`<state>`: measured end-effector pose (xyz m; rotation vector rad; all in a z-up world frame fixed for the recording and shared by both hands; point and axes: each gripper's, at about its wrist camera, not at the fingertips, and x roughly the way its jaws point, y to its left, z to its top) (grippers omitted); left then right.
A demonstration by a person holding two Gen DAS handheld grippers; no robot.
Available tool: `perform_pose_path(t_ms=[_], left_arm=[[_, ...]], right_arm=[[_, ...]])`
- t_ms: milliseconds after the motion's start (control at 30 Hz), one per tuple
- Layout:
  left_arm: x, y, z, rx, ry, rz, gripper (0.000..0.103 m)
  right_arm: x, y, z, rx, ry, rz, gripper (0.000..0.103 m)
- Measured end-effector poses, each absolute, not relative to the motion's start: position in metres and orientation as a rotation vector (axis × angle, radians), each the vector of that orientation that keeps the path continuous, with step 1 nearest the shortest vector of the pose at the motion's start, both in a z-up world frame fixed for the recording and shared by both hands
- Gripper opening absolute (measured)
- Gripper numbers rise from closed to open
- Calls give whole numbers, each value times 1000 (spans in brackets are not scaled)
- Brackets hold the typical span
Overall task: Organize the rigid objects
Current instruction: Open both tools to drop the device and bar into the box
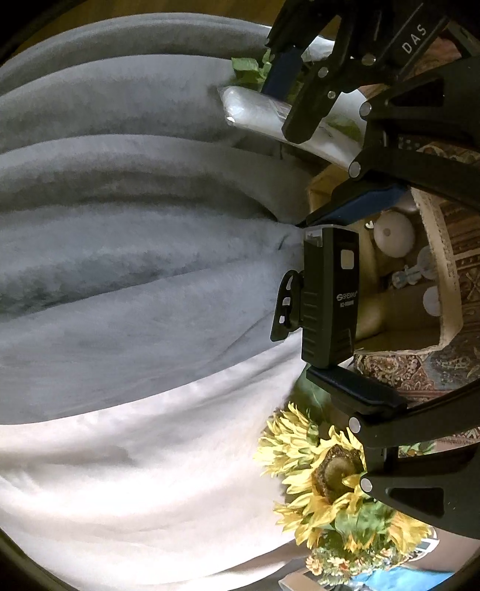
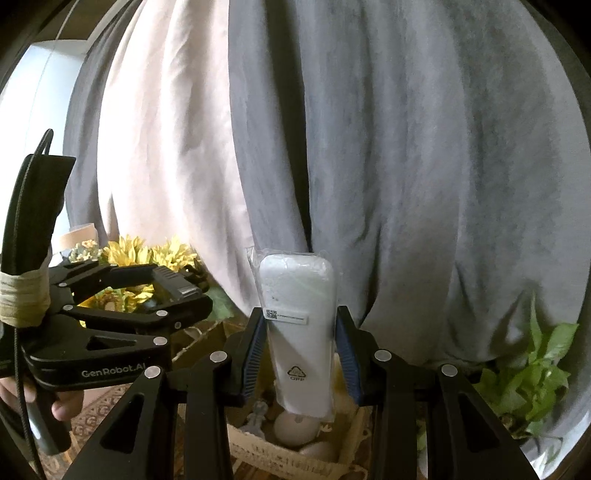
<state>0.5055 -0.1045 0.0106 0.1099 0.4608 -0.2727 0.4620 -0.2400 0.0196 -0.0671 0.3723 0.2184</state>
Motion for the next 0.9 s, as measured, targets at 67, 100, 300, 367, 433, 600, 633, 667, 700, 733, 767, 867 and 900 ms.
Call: perform_pose_path(t_ms=[67,100,300,367,433,600,633,667,700,733,767,867,900], left_arm=[[511,-106,8,107,473,-274,74],[515,-106,6,104,485,-278,74],[538,-107,-9,83,546,-279,74],[544,-108,-15,88,564,-274,74],[550,-108,-20,85,586,-280,74],[566,-110,-37,79,662,-293,74],[569,-111,-42,78,679,-296,74],[572,-111,-46,79,697,-296,74],[575,-112,-50,81,713,-296,74],[578,-113,-55,83,734,-297,74],[580,-114,-57,84,748,-300,74],[585,-116,-68,92,801,-301,74],[586,-117,-70,96,807,-296,74]], right_arm=[[469,-241,16,-67,383,219,39],[473,-241,15,-65,390,219,39],[492,-244,3,-63,434,214,39],[498,-244,-2,-59,451,217,39],[505,-245,-7,-50,474,223,39],[519,-246,-22,-35,530,237,39],[521,-246,-26,-37,541,239,39],[524,-246,-29,-38,555,241,39],[526,-245,-33,-39,565,243,39],[528,-246,-36,-39,578,245,39],[530,-246,-40,-38,591,247,39],[536,-246,-50,-29,630,252,39],[538,-247,-54,-22,646,254,39]])
